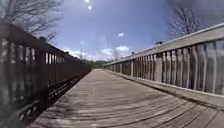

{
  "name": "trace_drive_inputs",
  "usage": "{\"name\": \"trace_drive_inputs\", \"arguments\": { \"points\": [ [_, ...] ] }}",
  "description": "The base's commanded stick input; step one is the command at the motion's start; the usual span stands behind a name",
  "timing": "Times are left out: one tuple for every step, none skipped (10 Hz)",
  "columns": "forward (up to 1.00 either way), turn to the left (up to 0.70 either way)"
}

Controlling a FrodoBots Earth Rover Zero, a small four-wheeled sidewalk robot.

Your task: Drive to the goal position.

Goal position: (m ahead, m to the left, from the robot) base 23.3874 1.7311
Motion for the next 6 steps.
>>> {"name": "trace_drive_inputs", "arguments": {
  "points": [
    [0.7, 0.0],
    [0.7, 0.0],
    [0.7, 0.0],
    [0.7, 0.0],
    [0.7, 0.0],
    [0.7, 0.0]
  ]
}}
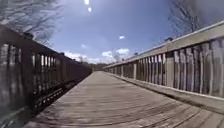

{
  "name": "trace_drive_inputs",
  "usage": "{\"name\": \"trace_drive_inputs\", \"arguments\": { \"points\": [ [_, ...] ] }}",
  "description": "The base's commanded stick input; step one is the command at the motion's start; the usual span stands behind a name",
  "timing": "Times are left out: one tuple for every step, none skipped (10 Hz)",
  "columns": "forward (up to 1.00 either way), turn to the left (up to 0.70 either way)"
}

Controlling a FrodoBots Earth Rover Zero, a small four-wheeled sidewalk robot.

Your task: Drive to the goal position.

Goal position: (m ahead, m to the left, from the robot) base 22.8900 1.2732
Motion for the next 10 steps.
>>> {"name": "trace_drive_inputs", "arguments": {
  "points": [
    [0.7, 0.0],
    [0.7, 0.06],
    [0.7, 0.35],
    [0.7, 0.35],
    [0.7, 0.11],
    [0.7, 0.0],
    [0.7, 0.0],
    [0.7, 0.0],
    [0.7, 0.0],
    [0.7, 0.0]
  ]
}}
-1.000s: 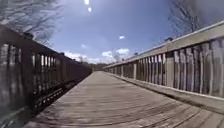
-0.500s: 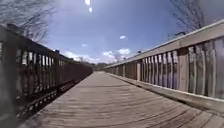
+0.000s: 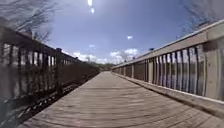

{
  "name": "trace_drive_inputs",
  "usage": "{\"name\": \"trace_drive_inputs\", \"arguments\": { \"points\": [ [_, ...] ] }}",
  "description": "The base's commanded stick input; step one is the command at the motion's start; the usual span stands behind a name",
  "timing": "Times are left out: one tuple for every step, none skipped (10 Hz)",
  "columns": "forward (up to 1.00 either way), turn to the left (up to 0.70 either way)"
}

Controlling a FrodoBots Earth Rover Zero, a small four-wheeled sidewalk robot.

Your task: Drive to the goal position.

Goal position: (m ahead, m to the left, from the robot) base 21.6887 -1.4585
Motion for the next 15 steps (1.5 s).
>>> {"name": "trace_drive_inputs", "arguments": {
  "points": [
    [0.7, 0.0],
    [0.7, 0.0],
    [0.7, 0.0],
    [0.7, 0.0],
    [0.7, 0.0],
    [0.7, 0.0],
    [0.7, 0.0],
    [0.7, 0.0],
    [0.7, 0.0],
    [0.7, 0.0],
    [0.7, 0.0],
    [0.7, 0.0],
    [0.7, 0.0],
    [0.7, 0.04],
    [0.7, 0.34]
  ]
}}
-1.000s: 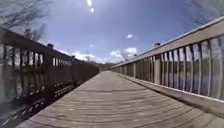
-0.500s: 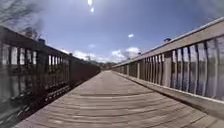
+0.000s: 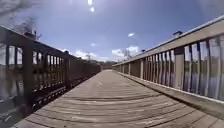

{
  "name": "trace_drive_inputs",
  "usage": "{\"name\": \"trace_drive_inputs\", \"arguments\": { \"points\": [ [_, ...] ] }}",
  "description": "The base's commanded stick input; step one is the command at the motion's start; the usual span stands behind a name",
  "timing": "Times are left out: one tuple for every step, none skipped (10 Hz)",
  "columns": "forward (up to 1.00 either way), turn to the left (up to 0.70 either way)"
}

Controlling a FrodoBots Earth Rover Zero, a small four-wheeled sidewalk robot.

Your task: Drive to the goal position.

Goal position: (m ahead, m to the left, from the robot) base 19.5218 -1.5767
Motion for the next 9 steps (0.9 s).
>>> {"name": "trace_drive_inputs", "arguments": {
  "points": [
    [0.7, 0.32],
    [0.7, 0.21],
    [0.7, 0.0],
    [0.7, 0.0],
    [0.7, 0.0],
    [0.7, 0.0],
    [0.7, 0.0],
    [0.7, 0.0],
    [0.7, 0.0]
  ]
}}
